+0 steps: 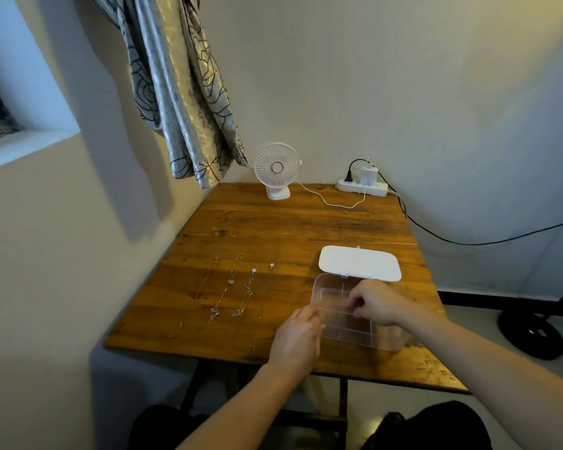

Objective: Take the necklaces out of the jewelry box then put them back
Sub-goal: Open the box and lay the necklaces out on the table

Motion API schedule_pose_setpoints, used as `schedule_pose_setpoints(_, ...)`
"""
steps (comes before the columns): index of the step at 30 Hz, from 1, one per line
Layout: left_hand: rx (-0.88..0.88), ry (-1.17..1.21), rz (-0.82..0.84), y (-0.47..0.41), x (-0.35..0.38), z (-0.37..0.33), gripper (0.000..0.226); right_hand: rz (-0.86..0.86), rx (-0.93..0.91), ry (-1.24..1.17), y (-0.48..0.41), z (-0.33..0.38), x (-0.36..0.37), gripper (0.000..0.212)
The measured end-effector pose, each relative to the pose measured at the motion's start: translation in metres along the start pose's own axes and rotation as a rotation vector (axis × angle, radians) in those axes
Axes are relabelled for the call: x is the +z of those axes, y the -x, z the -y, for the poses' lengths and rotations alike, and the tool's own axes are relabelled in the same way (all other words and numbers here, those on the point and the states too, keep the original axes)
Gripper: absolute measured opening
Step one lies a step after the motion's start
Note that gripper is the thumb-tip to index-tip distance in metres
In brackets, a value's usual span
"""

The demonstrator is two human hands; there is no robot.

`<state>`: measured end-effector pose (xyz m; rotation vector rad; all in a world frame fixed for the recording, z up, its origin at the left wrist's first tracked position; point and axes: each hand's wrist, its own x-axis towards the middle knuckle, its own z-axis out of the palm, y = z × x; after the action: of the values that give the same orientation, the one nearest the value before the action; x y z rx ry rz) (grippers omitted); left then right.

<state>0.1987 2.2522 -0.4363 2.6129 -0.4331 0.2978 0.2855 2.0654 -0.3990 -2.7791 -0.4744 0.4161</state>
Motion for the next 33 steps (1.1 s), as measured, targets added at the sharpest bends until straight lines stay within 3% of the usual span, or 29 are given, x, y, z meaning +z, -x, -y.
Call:
schedule_pose_setpoints(8,0.014,0.032,-0.027,-0.008,0.004,-0.005,0.032,-0.158,0.010,-0.375,0.014,-0.006,-0.029,0.017)
schedule_pose_setpoints(12,0.057,0.064,-0.068,0.000,-0.001,0.003,0.033,-0.153,0.028,-0.628,0.024,0.009,-0.054,0.016)
schedule_pose_setpoints(16,-0.030,0.020,-0.145,0.021,-0.015,0.031,0.031,-0.071,-0.015,-0.737,0.029,0.040,-0.067,0.015)
schedule_pose_setpoints(22,-0.251,-0.087,-0.183,0.056,-0.048,0.082,0.026,0.077,-0.096,-0.654,0.016,0.102,-0.025,0.015)
schedule_pose_setpoints(26,-0.362,-0.169,-0.053,0.075,-0.052,0.101,0.023,0.149,-0.136,-0.347,-0.001,0.121,0.022,0.016)
schedule_pose_setpoints(33,-0.323,-0.178,-0.039,0.081,-0.045,0.111,0.027,-0.050,-0.164,-0.035,-0.010,0.121,0.041,0.027)
